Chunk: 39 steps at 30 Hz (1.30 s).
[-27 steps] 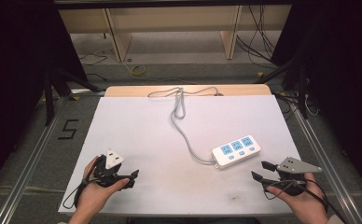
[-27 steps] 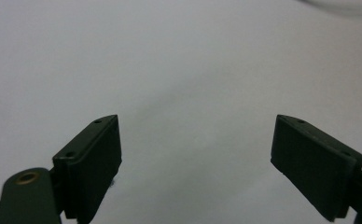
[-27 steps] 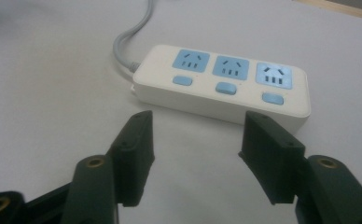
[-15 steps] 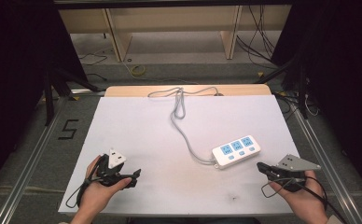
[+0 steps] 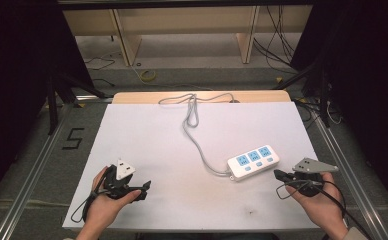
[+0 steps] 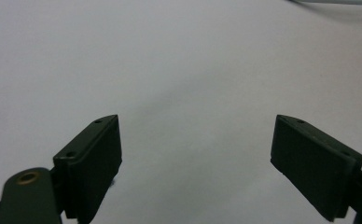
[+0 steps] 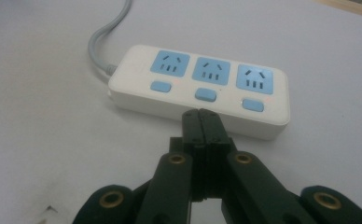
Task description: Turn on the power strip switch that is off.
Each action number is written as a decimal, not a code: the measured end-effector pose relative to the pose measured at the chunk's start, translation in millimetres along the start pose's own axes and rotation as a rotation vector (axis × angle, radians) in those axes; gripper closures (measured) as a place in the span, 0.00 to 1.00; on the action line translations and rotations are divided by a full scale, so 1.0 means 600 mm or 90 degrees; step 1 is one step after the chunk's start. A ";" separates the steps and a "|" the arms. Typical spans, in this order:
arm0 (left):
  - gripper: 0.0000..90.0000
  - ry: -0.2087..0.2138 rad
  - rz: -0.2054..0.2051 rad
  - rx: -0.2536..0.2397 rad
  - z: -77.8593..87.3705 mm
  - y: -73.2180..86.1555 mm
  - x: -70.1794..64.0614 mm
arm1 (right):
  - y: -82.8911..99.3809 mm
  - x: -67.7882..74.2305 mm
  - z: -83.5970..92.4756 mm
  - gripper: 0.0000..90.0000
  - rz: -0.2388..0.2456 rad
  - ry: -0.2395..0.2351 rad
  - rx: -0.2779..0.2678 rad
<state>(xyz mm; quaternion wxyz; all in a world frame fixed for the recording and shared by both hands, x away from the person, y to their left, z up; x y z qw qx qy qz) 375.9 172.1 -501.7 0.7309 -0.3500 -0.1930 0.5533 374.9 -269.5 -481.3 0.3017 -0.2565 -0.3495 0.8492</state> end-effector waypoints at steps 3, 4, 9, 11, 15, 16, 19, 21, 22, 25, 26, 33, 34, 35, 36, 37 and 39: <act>0.18 0.000 0.001 0.001 -0.001 0.000 0.001 | -0.003 -0.004 -0.004 1.00 -0.001 -0.002 0.003; 0.18 -0.001 0.001 0.002 -0.001 0.000 0.001 | -0.005 -0.006 -0.008 1.00 -0.008 -0.004 0.006; 0.18 0.002 -0.001 0.001 -0.002 0.000 -0.001 | -0.009 -0.011 -0.016 1.00 -0.012 -0.007 0.013; 0.18 0.003 -0.001 0.002 -0.002 0.000 -0.001 | -0.013 -0.014 -0.023 1.00 -0.015 -0.007 0.018; 0.18 0.003 -0.001 0.002 -0.002 0.000 -0.001 | -0.020 -0.018 -0.029 1.00 -0.020 -0.007 0.023; 0.18 0.003 -0.001 0.002 -0.002 0.000 -0.001 | -0.022 -0.020 -0.030 1.00 -0.020 -0.007 0.023; 0.18 0.006 -0.001 0.003 -0.002 0.001 -0.005 | -0.024 -0.021 -0.033 1.00 -0.021 -0.008 0.026; 0.18 0.007 -0.007 0.005 -0.002 0.001 -0.006 | -0.026 -0.022 -0.035 1.00 -0.022 -0.009 0.029; 0.18 0.007 -0.007 0.005 -0.002 0.001 -0.006 | -0.026 -0.022 -0.037 1.00 -0.020 -0.010 0.032; 0.18 0.006 -0.007 0.005 -0.002 0.001 -0.005 | -0.028 -0.022 -0.041 1.00 -0.026 -0.015 0.041; 0.18 0.006 -0.004 0.004 -0.002 0.001 -0.005 | -0.029 -0.022 -0.043 1.00 -0.024 -0.014 0.042; 0.18 0.005 -0.007 0.005 -0.002 0.001 -0.005 | -0.034 -0.026 -0.052 1.00 -0.031 -0.020 0.055; 0.18 0.005 -0.007 0.005 -0.002 0.001 -0.005 | -0.035 -0.026 -0.053 1.00 -0.033 -0.020 0.057; 0.18 0.004 -0.003 0.005 -0.003 0.001 -0.005 | -0.036 -0.027 -0.055 1.00 -0.033 -0.020 0.059; 0.18 0.004 -0.003 0.005 -0.003 0.001 -0.005 | -0.036 -0.027 -0.055 1.00 -0.033 -0.020 0.059; 0.18 0.005 -0.002 0.004 -0.003 0.000 -0.005 | -0.038 -0.029 -0.059 1.00 -0.031 -0.018 0.063; 0.18 0.005 -0.003 0.001 -0.002 -0.001 -0.005 | -0.040 -0.030 -0.063 1.00 -0.031 -0.019 0.067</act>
Point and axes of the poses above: each handheld gripper's, and its own axes: z roughly backward along the jaws, y roughly out of its underside, x roughly to its left, the point moved 8 cm from there along -z, roughly forward along the jaws, and after that the axes turned 15 degrees about z, right-handed, at the moved point
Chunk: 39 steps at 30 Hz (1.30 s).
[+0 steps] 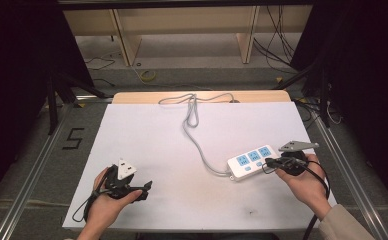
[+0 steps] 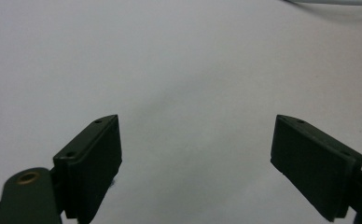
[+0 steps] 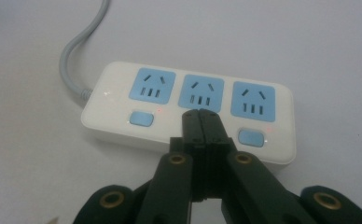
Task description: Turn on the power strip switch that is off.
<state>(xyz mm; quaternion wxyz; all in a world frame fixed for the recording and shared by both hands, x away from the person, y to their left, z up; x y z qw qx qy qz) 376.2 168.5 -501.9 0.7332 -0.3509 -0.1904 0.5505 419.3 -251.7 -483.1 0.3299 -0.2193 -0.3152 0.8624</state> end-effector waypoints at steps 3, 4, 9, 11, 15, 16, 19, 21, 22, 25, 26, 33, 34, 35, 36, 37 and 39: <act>0.18 0.000 -0.001 0.001 0.000 0.000 -0.001 | -0.004 0.001 -0.005 1.00 0.001 -0.001 0.005; 0.18 0.001 -0.001 0.001 0.000 0.000 0.000 | -0.005 0.001 -0.006 1.00 0.004 -0.001 0.006; 0.18 0.001 -0.001 0.001 -0.001 0.000 -0.001 | -0.010 0.001 -0.011 1.00 0.004 -0.004 0.010; 0.18 0.003 -0.002 0.002 -0.001 0.001 -0.001 | -0.010 0.000 -0.011 1.00 0.005 -0.004 0.010; 0.18 0.002 -0.004 0.002 0.000 0.000 -0.001 | -0.013 0.000 -0.015 1.00 0.004 -0.008 0.015; 0.18 0.002 -0.004 0.001 0.000 0.000 -0.001 | -0.013 0.000 -0.015 1.00 0.004 -0.008 0.015; 0.18 0.003 -0.003 0.001 0.000 0.000 -0.001 | -0.016 0.000 -0.018 1.00 0.008 -0.010 0.018; 0.18 0.003 -0.004 0.000 0.000 0.000 -0.001 | -0.017 -0.001 -0.020 1.00 0.009 -0.010 0.021; 0.18 0.002 -0.005 0.001 0.000 0.000 -0.001 | -0.017 -0.001 -0.021 1.00 0.010 -0.011 0.021; 0.18 0.002 -0.004 0.000 0.000 0.000 -0.001 | -0.017 -0.002 -0.025 1.00 0.011 -0.012 0.027; 0.18 0.002 -0.004 0.000 0.000 0.000 -0.001 | -0.017 -0.002 -0.025 1.00 0.011 -0.012 0.027; 0.18 0.002 -0.004 0.000 -0.001 0.000 -0.002 | -0.020 -0.003 -0.033 1.00 0.012 -0.015 0.037; 0.18 0.002 -0.006 0.001 -0.001 0.000 -0.001 | -0.021 -0.003 -0.034 1.00 0.012 -0.016 0.039; 0.18 0.003 -0.004 0.000 -0.001 0.000 -0.002 | -0.021 -0.004 -0.037 1.00 0.014 -0.017 0.041; 0.18 0.003 -0.004 0.000 -0.001 0.000 -0.002 | -0.021 -0.004 -0.038 1.00 0.013 -0.017 0.043; 0.18 0.003 -0.004 -0.001 -0.001 0.000 -0.002 | -0.021 -0.004 -0.039 1.00 0.013 -0.018 0.045; 0.18 0.003 -0.005 0.000 -0.001 0.000 -0.002 | -0.021 -0.004 -0.039 1.00 0.012 -0.020 0.048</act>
Point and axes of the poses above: each handheld gripper's, and its own axes: z roughly backward along the jaws, y roughly out of its underside, x roughly to its left, the point moved 8 cm from there along -z, roughly forward along the jaws, and after that the axes turned 15 degrees about z, right-handed, at the moved point
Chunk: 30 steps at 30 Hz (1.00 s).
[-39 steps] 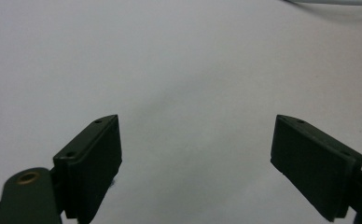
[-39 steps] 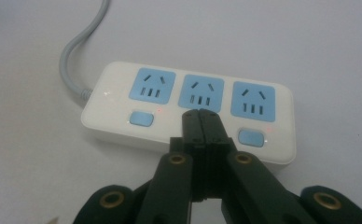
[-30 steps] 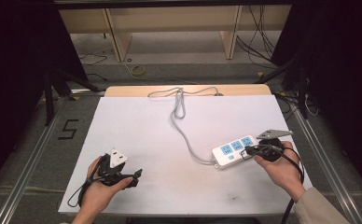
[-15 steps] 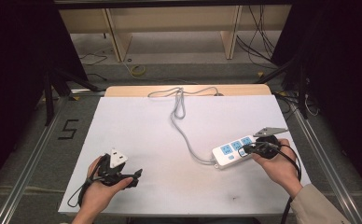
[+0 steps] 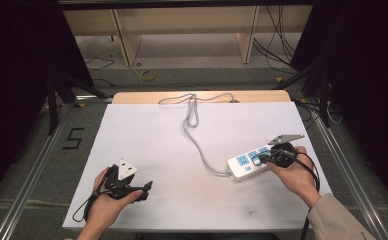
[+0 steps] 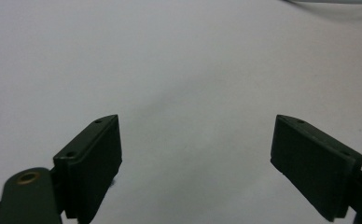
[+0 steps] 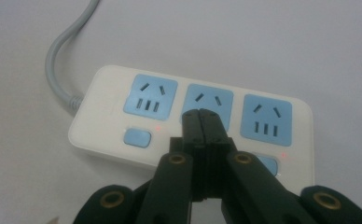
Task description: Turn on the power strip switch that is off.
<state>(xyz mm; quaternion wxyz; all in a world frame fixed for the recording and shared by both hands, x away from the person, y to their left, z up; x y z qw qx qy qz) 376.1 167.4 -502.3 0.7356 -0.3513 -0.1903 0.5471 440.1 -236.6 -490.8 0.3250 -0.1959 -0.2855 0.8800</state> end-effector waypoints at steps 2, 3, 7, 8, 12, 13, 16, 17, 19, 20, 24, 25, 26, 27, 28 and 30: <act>0.18 0.000 0.000 -0.001 0.000 0.000 0.000 | 0.000 -0.001 -0.002 1.00 0.002 -0.001 0.004; 0.18 0.000 0.000 -0.001 0.000 0.000 0.000 | 0.000 -0.001 -0.004 1.00 -0.001 -0.003 0.007; 0.18 -0.001 -0.001 0.000 0.000 0.000 0.000 | 0.000 -0.002 -0.007 1.00 -0.002 -0.003 0.013; 0.18 -0.001 -0.001 0.000 0.000 0.000 0.000 | 0.000 -0.002 -0.008 1.00 -0.004 -0.005 0.017; 0.18 -0.001 -0.002 0.001 0.000 0.000 0.000 | 0.001 -0.002 -0.013 1.00 -0.003 -0.008 0.026; 0.18 -0.001 -0.002 0.001 -0.001 0.000 0.000 | 0.001 -0.002 -0.013 1.00 -0.003 -0.008 0.026; 0.18 -0.001 -0.003 0.001 -0.001 0.000 0.000 | 0.001 -0.003 -0.015 1.00 -0.002 -0.010 0.031; 0.18 -0.001 -0.003 0.001 -0.001 0.000 0.000 | 0.001 -0.002 -0.016 1.00 -0.004 -0.010 0.034; 0.18 -0.001 -0.003 0.001 -0.001 0.000 0.000 | 0.001 -0.002 -0.019 1.00 -0.005 -0.012 0.040; 0.18 -0.001 -0.003 0.001 -0.001 0.000 0.000 | 0.001 -0.002 -0.019 1.00 -0.005 -0.012 0.040; 0.18 -0.001 -0.004 0.001 -0.001 0.000 0.000 | 0.002 -0.002 -0.022 1.00 -0.008 -0.017 0.049; 0.18 -0.001 -0.004 0.002 0.000 0.000 -0.001 | 0.002 -0.002 -0.022 1.00 -0.008 -0.018 0.050; 0.18 -0.001 -0.003 0.001 0.000 0.000 -0.001 | 0.002 -0.002 -0.023 1.00 -0.009 -0.018 0.052; 0.18 -0.001 -0.003 0.001 -0.001 0.000 -0.001 | 0.002 -0.002 -0.023 1.00 -0.009 -0.020 0.053; 0.18 -0.001 -0.003 0.001 -0.001 0.000 -0.001 | 0.002 -0.002 -0.024 1.00 -0.009 -0.022 0.055; 0.18 -0.001 -0.005 0.002 0.000 0.000 -0.001 | 0.002 -0.002 -0.025 1.00 -0.008 -0.023 0.057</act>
Point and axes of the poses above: each handheld gripper's, and its own axes: z roughly backward along the jaws, y roughly out of its underside, x roughly to its left, the point moved 8 cm from there along -z, roughly forward along the jaws, and after that the axes turned 15 degrees about z, right-handed, at the moved point
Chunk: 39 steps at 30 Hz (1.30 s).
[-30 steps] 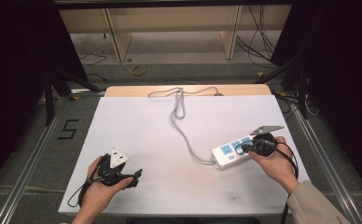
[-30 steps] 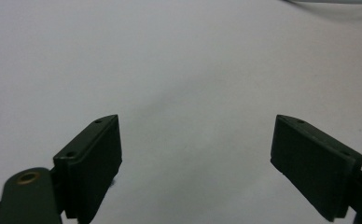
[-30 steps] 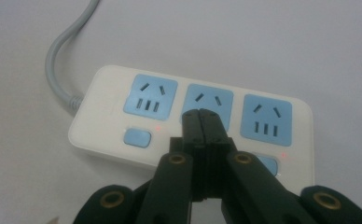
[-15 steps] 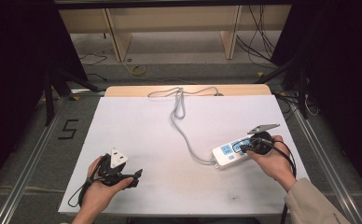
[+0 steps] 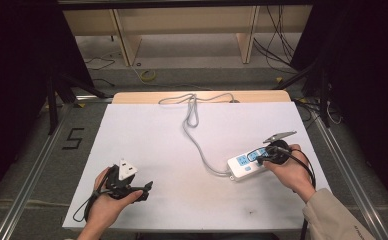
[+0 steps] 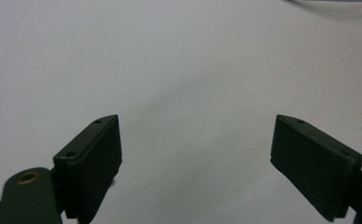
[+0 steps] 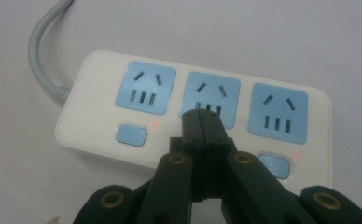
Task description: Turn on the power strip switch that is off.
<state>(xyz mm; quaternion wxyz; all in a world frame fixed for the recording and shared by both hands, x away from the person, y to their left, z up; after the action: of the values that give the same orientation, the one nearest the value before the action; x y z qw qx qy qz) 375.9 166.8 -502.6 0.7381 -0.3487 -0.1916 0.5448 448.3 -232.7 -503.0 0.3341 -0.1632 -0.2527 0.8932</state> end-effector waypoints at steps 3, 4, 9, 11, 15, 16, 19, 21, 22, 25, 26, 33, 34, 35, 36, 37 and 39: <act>0.18 0.000 0.001 0.000 0.000 0.000 0.000 | 0.001 -0.001 -0.002 1.00 0.001 -0.002 0.006; 0.18 0.000 0.001 -0.001 0.000 0.000 0.000 | 0.002 -0.001 -0.004 1.00 0.000 -0.004 0.010; 0.18 0.000 -0.002 0.000 0.000 0.000 0.000 | 0.002 -0.001 -0.005 1.00 -0.001 -0.006 0.014; 0.18 0.000 -0.001 0.000 0.000 0.000 0.000 | 0.001 -0.001 -0.005 1.00 0.000 -0.007 0.017; 0.18 0.000 -0.001 0.000 0.000 0.000 0.000 | -0.001 0.000 -0.006 1.00 0.003 -0.008 0.021; 0.18 0.000 -0.001 0.000 0.000 0.000 0.000 | -0.001 0.001 -0.006 1.00 0.004 -0.008 0.022; 0.18 0.000 -0.001 0.000 0.000 0.000 0.000 | -0.001 0.001 -0.007 1.00 0.006 -0.008 0.024; 0.18 0.000 -0.003 0.000 0.000 0.000 0.000 | -0.002 0.001 -0.007 1.00 0.004 -0.010 0.026; 0.18 0.000 -0.003 0.000 0.000 0.000 0.000 | -0.002 0.001 -0.007 1.00 0.004 -0.009 0.026; 0.18 0.000 -0.001 -0.001 0.000 0.000 0.000 | -0.002 0.001 -0.007 1.00 0.006 -0.010 0.031; 0.18 0.000 -0.001 -0.001 0.000 0.000 0.000 | -0.002 0.001 -0.007 1.00 0.006 -0.010 0.031; 0.18 -0.001 -0.002 0.000 0.000 0.000 0.000 | -0.002 0.002 -0.008 1.00 0.002 -0.010 0.037; 0.18 0.000 -0.002 -0.001 0.000 0.000 0.000 | -0.002 0.002 -0.009 1.00 0.000 -0.011 0.038; 0.18 0.000 -0.003 0.000 0.000 0.000 0.000 | -0.002 0.002 -0.009 1.00 0.000 -0.011 0.038; 0.18 -0.001 -0.002 -0.001 0.000 0.000 0.000 | -0.002 0.002 -0.009 1.00 -0.002 -0.011 0.038; 0.18 -0.001 -0.002 -0.001 0.000 0.000 0.000 | -0.002 0.002 -0.009 1.00 -0.002 -0.011 0.038; 0.18 -0.001 -0.003 0.000 0.000 0.000 0.000 | -0.001 0.002 -0.009 1.00 -0.002 -0.011 0.039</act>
<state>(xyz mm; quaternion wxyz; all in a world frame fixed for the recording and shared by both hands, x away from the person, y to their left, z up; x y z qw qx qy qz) 375.9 166.8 -502.6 0.7395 -0.3480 -0.1929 0.5430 450.4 -229.4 -507.2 0.3385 -0.1446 -0.2281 0.9014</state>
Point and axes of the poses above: each handheld gripper's, and its own axes: z roughly backward along the jaws, y roughly out of its underside, x roughly to its left, the point moved 8 cm from there along -z, roughly forward along the jaws, and after that the axes turned 15 degrees about z, right-handed, at the moved point
